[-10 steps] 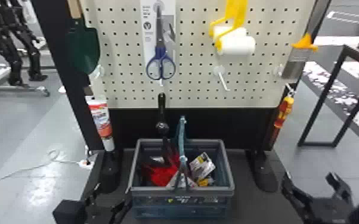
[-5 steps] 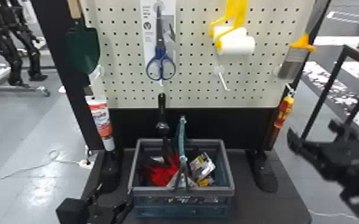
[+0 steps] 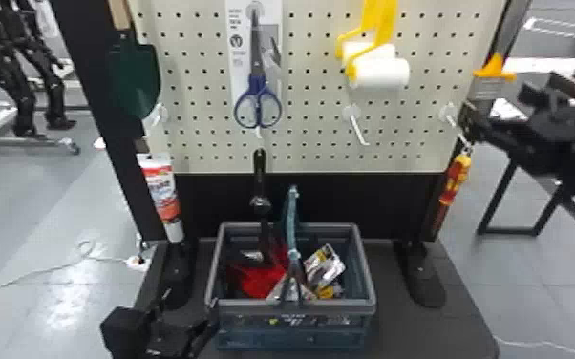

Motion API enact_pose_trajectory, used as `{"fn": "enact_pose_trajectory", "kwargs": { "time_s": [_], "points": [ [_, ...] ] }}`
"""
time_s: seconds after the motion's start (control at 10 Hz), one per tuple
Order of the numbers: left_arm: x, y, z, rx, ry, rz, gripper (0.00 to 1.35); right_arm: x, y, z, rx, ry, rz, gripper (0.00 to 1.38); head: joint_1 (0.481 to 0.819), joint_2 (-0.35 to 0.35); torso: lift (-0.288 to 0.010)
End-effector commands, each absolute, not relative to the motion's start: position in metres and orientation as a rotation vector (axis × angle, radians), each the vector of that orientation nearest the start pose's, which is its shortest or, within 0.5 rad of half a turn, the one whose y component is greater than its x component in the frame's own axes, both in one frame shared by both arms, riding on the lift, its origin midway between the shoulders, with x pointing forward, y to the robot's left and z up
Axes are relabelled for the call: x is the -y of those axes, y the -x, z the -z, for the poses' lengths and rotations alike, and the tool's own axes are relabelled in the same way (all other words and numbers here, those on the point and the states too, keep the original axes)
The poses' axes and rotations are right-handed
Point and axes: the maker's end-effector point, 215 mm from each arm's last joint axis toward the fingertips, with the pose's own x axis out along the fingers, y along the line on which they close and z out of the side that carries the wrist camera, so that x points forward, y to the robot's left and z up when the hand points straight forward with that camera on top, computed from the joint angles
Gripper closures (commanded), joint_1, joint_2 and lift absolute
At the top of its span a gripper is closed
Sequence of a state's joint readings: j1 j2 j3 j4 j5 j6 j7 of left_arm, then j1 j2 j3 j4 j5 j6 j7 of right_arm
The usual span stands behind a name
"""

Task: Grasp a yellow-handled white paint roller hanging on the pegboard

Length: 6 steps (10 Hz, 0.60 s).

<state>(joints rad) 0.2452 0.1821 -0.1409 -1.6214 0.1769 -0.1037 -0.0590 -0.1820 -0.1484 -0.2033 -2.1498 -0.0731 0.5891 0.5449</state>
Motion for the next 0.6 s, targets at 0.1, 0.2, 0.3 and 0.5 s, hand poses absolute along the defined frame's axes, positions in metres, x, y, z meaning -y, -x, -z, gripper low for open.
{"fn": "enact_pose_trajectory", "kwargs": {
  "time_s": [0.1,0.2,0.3,0.5],
  "points": [
    [-0.188,-0.503,0.425,-0.122,0.014,0.217,0.38,0.203,-0.595,0.051,0.181,0.153,-0.492,0.25,0.549,0.0,-0.1],
    [-0.186,-0.505,0.426,-0.127,0.01,0.224,0.38,0.191,-0.599,0.04,0.191,0.16,-0.524,0.25,0.549,0.0,-0.1],
    [-0.185,-0.505,0.428,-0.133,0.01,0.225,0.38,0.174,-0.603,0.029,0.202,0.161,-0.568,0.25,0.549,0.0,-0.1],
    [-0.181,-0.51,0.425,-0.131,0.003,0.247,0.38,0.145,-0.611,0.006,0.222,0.171,-0.642,0.25,0.549,0.0,-0.1]
  ]
}}
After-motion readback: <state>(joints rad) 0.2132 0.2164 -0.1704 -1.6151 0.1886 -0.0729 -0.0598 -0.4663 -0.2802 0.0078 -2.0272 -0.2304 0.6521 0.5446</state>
